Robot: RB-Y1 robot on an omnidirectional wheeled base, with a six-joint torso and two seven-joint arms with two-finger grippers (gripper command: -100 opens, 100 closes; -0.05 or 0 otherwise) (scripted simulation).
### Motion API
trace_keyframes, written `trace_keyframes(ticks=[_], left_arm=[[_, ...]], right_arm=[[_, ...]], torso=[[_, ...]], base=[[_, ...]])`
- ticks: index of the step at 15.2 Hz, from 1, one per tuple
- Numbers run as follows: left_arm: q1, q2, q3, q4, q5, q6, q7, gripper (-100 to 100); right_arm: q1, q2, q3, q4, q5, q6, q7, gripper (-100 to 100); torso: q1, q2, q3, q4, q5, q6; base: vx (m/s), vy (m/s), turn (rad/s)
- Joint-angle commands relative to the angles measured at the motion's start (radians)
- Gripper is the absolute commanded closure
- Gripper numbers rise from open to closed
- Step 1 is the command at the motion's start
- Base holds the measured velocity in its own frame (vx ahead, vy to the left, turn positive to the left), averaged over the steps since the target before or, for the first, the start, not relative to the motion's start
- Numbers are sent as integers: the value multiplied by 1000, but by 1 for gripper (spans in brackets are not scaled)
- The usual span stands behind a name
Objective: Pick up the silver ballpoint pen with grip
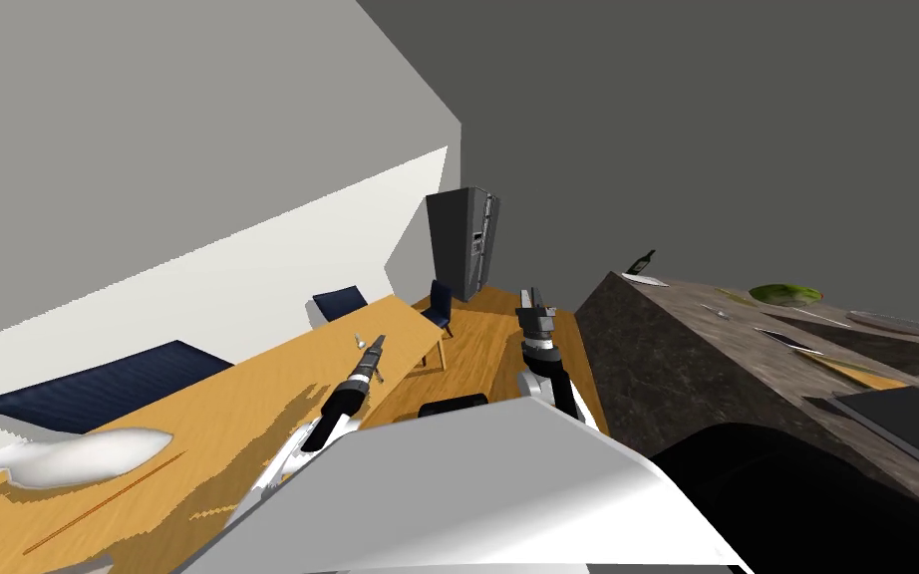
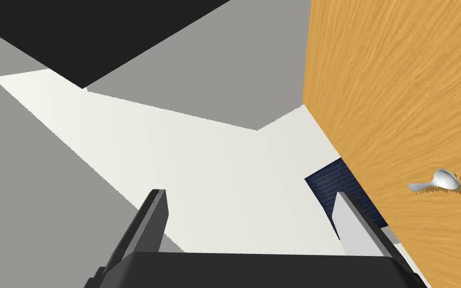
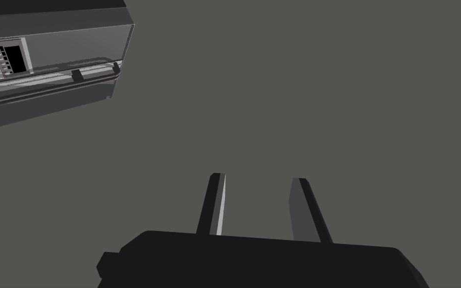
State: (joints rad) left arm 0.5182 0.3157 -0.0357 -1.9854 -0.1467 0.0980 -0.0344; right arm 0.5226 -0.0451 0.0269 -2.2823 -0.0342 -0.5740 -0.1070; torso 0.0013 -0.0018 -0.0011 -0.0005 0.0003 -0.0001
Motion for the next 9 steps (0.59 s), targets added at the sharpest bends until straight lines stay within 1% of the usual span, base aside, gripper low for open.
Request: trace_keyframes(ticks=[1, 3, 4, 5, 6, 7, 9], left_arm=[[-9, 6, -4, 30, -4, 50, -9, -100], [-9, 6, -4, 30, -4, 74, -9, -100], [-12, 13, -7, 53, -6, 108, -14, -100], [-12, 13, -7, 53, -6, 127, -14, -100], [-12, 13, -7, 53, -6, 130, -14, -100], [-15, 20, -9, 76, -8, 166, -20, -100], [-15, 20, -9, 76, -8, 186, -20, -100]], right_arm=[[0, 0, 0, 0, 0, 0, 0, 0], [0, 0, 0, 0, 0, 0, 0, 0], [0, 0, 0, 0, 0, 0, 0, 0], [0, 0, 0, 0, 0, 0, 0, 0], [0, 0, 0, 0, 0, 0, 0, 0], [0, 0, 0, 0, 0, 0, 0, 0], [0, 0, 0, 0, 0, 0, 0, 0]], torso=[[0, 0, 0, 0, 0, 0], [0, 0, 0, 0, 0, 0], [0, 0, 0, 0, 0, 0], [0, 0, 0, 0, 0, 1], [0, 0, 0, 0, 0, 0], [0, 0, 0, 0, 0, 0], [0, 0, 0, 0, 0, 0]], base=[[17, 23, -161], [19, 26, -127], [17, 21, -200], [20, 26, -188], [14, 22, -45], [20, 21, -150], [16, 25, -124]])
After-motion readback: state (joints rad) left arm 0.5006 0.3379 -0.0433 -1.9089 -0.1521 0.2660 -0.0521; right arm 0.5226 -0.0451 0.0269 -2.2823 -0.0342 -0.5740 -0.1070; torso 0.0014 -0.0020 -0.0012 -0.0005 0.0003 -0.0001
